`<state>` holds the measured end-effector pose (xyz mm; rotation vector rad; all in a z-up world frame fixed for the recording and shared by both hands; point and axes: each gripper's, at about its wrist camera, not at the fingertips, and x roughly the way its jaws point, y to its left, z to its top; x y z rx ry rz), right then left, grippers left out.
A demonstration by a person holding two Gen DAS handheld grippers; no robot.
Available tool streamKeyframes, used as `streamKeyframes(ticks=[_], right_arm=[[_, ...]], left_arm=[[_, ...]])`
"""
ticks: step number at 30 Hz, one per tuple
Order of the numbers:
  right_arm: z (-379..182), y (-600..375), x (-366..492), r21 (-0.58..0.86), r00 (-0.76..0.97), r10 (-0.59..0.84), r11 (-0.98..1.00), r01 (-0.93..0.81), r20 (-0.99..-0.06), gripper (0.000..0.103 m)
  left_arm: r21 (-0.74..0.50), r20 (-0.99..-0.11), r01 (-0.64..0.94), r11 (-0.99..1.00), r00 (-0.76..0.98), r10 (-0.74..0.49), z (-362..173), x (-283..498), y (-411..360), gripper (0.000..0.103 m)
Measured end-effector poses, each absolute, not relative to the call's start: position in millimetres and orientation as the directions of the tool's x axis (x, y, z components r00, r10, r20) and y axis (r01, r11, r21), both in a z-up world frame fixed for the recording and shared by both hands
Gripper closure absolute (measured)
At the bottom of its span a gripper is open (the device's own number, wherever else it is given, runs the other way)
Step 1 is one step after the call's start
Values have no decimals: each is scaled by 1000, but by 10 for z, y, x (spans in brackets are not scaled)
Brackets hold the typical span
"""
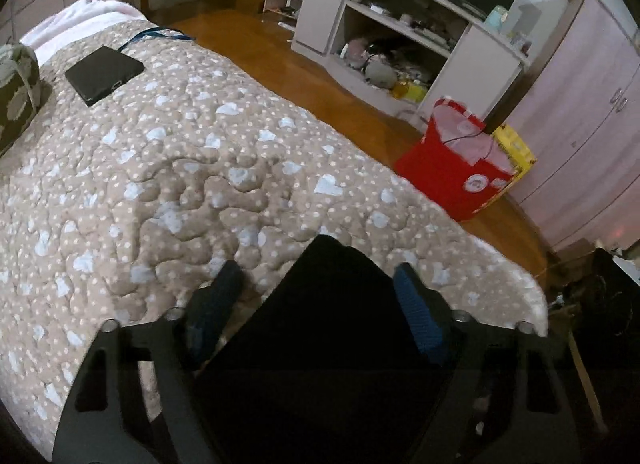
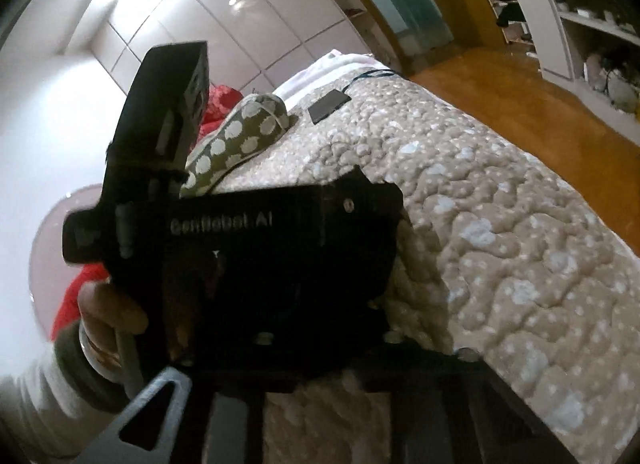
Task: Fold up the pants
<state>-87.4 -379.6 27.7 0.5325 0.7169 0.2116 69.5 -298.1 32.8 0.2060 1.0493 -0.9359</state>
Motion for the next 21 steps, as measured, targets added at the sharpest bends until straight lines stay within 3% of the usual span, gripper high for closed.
streamKeyframes(ticks=[6, 11, 17, 20, 21], right_arm=[[941, -3402, -872, 460, 779, 418, 867, -190, -467, 89], [1254, -2655, -747, 404, 704, 569, 815, -415, -426, 89], [816, -1747, -555, 425, 509, 678, 732, -533, -530, 89], [384, -1371, -453, 444, 361, 659, 730, -519, -660, 82], [400, -1366, -480, 439, 367, 661, 728, -526, -654, 79]], left_arm=[[-379, -700, 649, 660, 265, -663, 1085, 765, -1985, 28], [-336, -662, 514, 789, 467, -586, 1455, 585, -774, 26], [-303, -725, 299, 905, 544, -422, 1071, 206, 205, 26], [-338, -753, 221, 915, 519, -404, 802, 102, 446, 26], [-345, -761, 202, 917, 512, -399, 724, 94, 424, 26]])
